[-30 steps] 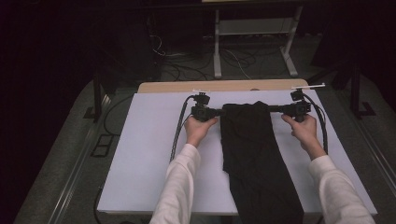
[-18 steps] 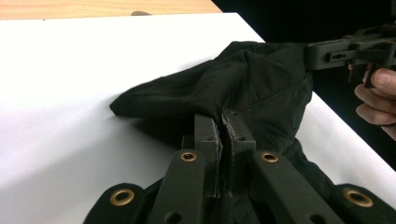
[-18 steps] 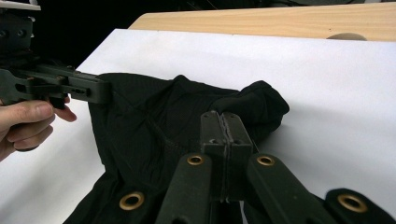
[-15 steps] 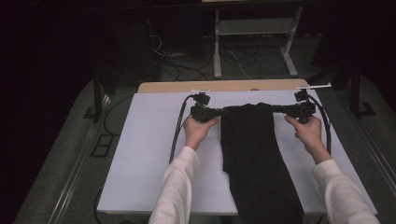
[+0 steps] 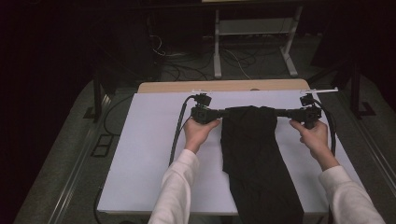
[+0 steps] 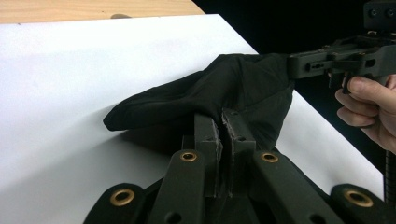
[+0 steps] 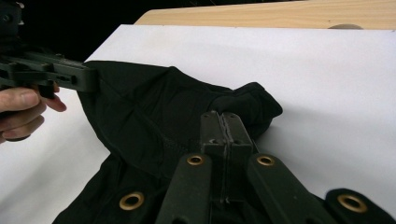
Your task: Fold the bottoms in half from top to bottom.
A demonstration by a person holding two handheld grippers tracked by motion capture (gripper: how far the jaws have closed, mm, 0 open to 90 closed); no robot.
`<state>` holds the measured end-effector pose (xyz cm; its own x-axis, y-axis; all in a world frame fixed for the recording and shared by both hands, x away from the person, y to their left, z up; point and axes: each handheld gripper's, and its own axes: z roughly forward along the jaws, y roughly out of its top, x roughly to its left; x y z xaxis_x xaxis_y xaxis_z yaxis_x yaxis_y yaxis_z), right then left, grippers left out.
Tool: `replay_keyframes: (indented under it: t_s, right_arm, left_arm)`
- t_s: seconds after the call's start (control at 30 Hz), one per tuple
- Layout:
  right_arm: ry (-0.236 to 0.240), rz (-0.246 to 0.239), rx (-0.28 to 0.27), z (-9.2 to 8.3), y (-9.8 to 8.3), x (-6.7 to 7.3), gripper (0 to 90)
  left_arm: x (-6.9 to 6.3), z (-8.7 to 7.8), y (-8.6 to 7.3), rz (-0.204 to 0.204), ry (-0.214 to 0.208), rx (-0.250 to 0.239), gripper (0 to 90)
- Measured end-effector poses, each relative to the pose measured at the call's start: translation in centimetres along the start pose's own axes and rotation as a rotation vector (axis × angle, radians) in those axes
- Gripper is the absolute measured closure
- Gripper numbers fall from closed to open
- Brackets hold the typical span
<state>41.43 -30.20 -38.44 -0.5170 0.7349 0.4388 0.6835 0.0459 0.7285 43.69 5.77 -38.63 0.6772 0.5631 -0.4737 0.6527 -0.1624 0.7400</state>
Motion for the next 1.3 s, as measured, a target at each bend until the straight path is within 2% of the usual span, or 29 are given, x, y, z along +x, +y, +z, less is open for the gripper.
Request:
replay_keyframes:
  t_s: [0.27, 0.57, 1.3]
  right_arm:
    - [0.002, -0.01, 0.003, -1.0, -0.8, 0.4, 88.5]
    - [0.014, -0.014, 0.001, -1.7, -1.4, 0.7, 88.4]
    - [0.022, -0.015, 0.012, -3.1, -3.3, 1.5, 88.4]
  left_arm:
    - [-0.7, -0.1, -0.8, -0.007, -0.023, 0.004, 84.6]
    - [-1.4, -0.7, -1.1, -0.007, -0.031, 0.008, 84.6]
    - [-3.5, -1.6, -1.9, 0.038, -0.047, 0.032, 84.6]
